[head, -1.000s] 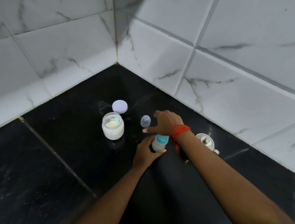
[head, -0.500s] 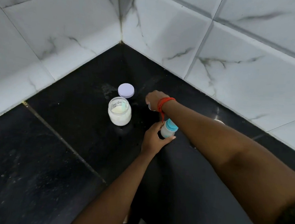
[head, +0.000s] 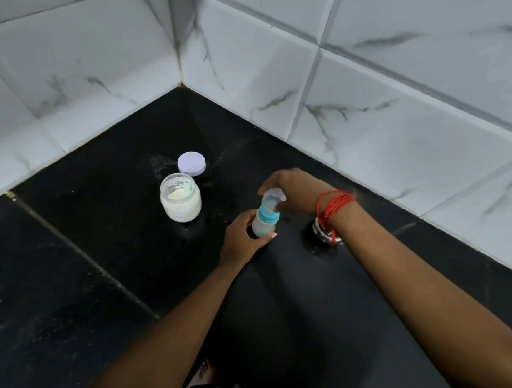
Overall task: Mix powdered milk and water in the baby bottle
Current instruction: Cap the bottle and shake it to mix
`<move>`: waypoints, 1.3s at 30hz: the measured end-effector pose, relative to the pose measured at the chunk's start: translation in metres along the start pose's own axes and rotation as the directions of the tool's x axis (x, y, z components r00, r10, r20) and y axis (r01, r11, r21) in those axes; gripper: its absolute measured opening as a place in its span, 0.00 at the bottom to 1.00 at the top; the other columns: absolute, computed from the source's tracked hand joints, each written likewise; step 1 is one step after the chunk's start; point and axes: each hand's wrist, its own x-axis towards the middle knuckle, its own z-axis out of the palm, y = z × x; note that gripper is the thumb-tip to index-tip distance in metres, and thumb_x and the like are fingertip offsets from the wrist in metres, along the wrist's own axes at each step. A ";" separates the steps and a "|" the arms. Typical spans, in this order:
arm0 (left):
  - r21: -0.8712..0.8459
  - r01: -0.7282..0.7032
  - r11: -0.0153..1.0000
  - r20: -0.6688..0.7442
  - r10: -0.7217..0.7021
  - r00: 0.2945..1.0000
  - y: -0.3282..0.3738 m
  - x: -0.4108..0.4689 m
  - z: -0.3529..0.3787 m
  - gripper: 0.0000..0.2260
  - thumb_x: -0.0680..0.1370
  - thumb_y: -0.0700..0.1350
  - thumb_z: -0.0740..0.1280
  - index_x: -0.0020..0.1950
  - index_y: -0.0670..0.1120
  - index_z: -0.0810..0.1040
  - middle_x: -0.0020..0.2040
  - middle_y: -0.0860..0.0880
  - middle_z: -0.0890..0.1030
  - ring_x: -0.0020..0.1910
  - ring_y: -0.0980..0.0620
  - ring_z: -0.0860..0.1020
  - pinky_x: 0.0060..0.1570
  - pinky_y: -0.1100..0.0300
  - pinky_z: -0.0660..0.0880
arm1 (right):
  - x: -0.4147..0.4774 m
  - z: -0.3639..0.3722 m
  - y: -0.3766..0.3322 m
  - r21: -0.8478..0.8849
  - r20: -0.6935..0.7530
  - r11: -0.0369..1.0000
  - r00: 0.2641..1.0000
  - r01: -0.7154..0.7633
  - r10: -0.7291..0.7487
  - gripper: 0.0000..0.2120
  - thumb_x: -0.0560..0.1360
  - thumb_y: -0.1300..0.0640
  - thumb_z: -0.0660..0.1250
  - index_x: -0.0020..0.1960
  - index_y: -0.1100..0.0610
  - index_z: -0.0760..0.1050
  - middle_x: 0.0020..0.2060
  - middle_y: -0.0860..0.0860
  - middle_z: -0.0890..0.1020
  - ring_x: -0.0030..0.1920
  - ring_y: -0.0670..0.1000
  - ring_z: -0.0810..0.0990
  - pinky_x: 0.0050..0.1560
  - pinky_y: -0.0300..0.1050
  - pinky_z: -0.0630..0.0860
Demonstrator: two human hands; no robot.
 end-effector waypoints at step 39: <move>0.691 -0.085 0.718 -0.027 0.144 0.989 -0.045 -0.033 -0.046 0.41 0.81 0.72 0.55 0.83 0.43 0.60 0.84 0.43 0.61 0.84 0.45 0.56 0.82 0.45 0.56 | -0.021 0.090 0.003 0.822 -0.054 -0.543 0.973 0.170 0.223 0.26 0.76 0.34 0.64 0.62 0.53 0.73 0.54 0.56 0.79 0.63 0.62 0.74 0.64 0.75 0.67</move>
